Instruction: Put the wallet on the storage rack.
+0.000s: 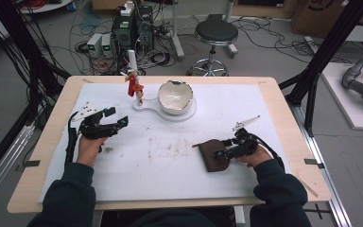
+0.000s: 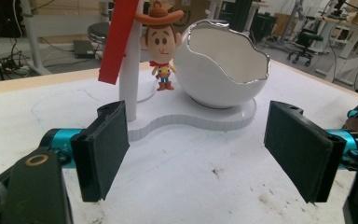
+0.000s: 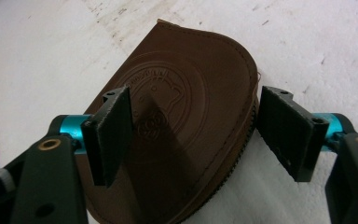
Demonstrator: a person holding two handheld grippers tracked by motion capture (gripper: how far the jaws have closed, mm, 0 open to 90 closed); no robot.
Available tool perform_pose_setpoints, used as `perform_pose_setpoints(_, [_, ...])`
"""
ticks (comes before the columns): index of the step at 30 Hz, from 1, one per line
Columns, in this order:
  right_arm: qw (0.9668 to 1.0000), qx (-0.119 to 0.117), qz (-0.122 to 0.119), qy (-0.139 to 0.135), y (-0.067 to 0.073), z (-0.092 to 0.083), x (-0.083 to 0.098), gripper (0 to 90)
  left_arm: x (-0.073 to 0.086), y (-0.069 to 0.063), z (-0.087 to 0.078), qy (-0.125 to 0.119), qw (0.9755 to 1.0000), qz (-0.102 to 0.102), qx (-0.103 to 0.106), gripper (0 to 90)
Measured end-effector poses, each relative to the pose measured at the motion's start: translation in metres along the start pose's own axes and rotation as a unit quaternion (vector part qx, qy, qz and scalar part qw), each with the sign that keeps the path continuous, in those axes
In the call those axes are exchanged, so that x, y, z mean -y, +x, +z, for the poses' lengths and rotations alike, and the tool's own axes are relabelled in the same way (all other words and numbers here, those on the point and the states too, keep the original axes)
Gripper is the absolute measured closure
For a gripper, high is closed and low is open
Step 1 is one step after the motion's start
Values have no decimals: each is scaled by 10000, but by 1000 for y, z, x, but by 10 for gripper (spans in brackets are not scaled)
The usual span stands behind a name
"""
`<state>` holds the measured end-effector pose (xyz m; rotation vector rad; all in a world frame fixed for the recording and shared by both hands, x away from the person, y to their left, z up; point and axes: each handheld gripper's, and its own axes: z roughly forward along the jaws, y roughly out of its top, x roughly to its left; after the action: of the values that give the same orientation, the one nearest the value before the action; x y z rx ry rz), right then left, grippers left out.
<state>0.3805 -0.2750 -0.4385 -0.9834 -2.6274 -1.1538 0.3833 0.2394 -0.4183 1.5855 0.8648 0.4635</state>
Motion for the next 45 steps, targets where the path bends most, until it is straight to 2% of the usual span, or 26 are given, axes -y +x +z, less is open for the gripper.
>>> perform_pose_setpoints(1, [10000, 12, -48, 6, 1, 0, 0, 295, 1, -2, 2, 13, 10000, -1, 43, 218])
perform_pose_setpoints(4, [9992, 102, -386, -42, 4, -1, -2, 345, 1, -3, 4, 40, 10000, -3, 74, 218])
perform_pose_setpoints(7, [9966, 244, -785, -91, 12, 2, -7, 367, 1, -7, 8, 78, 9998, -11, 172, 219])
perform_pose_setpoints(15, [9889, 501, -1379, -221, 27, 12, -17, 384, 1, -18, 22, 265, 9985, -134, 451, 219])
perform_pose_setpoints(18, [9843, 612, -1629, -297, 33, 17, -23, 388, 3, -29, 37, 308, 9961, -317, 761, 233])
perform_pose_setpoints(19, [9825, 667, -1713, -309, 35, 19, -26, 389, 3, -30, 39, 353, 9955, -331, 818, 237])
perform_pose_setpoints(20, [9813, 691, -1769, -325, 37, 20, -27, 393, 2, -34, 44, 498, 9940, -310, 925, 237])
perform_pose_setpoints(22, [9763, 791, -1978, -374, 42, 24, -31, 415, 2, -37, 48, 509, 9933, -280, 1002, 237])
perform_pose_setpoints(24, [9717, 850, -2170, -374, 45, 27, -35, 436, 3, -46, 60, 586, 9895, -370, 1265, 237])
perform_pose_setpoints(25, [9706, 827, -2225, -403, 46, 29, -37, 441, 3, -46, 60, 586, 9895, -370, 1265, 237])
perform_pose_setpoints(26, [9707, 826, -2222, -381, 46, 31, -38, 445, 7, -56, 72, 763, 9858, -404, 1443, 237])
perform_pose_setpoints(28, [9712, 806, -2208, -393, 45, 32, -39, 449, 11, -64, 81, 915, 9817, -398, 1619, 237])
perform_pose_setpoints(30, [9703, 801, -2245, -399, 46, 32, -39, 452, 15, -72, 91, 1077, 9766, -411, 1816, 237])
perform_pose_setpoints(34, [9626, 880, -2520, -461, 51, 32, -41, 473, 24, -81, 107, 1533, 9646, -468, 2094, 237])
perform_pose_setpoints(35, [9609, 902, -2571, -501, 54, 33, -41, 483, 25, -82, 109, 1577, 9627, -488, 2142, 237])
perform_pose_setpoints(37, [9545, 946, -2778, -539, 58, 35, -43, 504, 25, -85, 112, 1648, 9600, -473, 2212, 237])
perform_pose_setpoints(38, [9527, 962, -2832, -542, 59, 35, -45, 507, 25, -85, 112, 1663, 9592, -438, 2244, 239])
perform_pose_setpoints(39, [9515, 972, -2870, -526, 59, 36, -46, 511, 25, -87, 113, 1681, 9573, -418, 2316, 249])
perform_pose_setpoints(40, [9513, 959, -2880, -533, 59, 36, -46, 514, 25, -88, 114, 1700, 9557, -435, 2361, 266])
perform_pose_setpoints(42, [9507, 961, -2893, -562, 59, 37, -46, 519, 26, -92, 117, 1803, 9474, -459, 2603, 347])
perform_pose_setpoints(44, [9510, 948, -2885, -576, 59, 37, -47, 522, 27, -98, 121, 1928, 9406, -341, 2773, 402])
perform_pose_setpoints(45, [9520, 937, -2856, -574, 59, 37, -47, 523, 27, -98, 121, 1928, 9406, -341, 2773, 421])
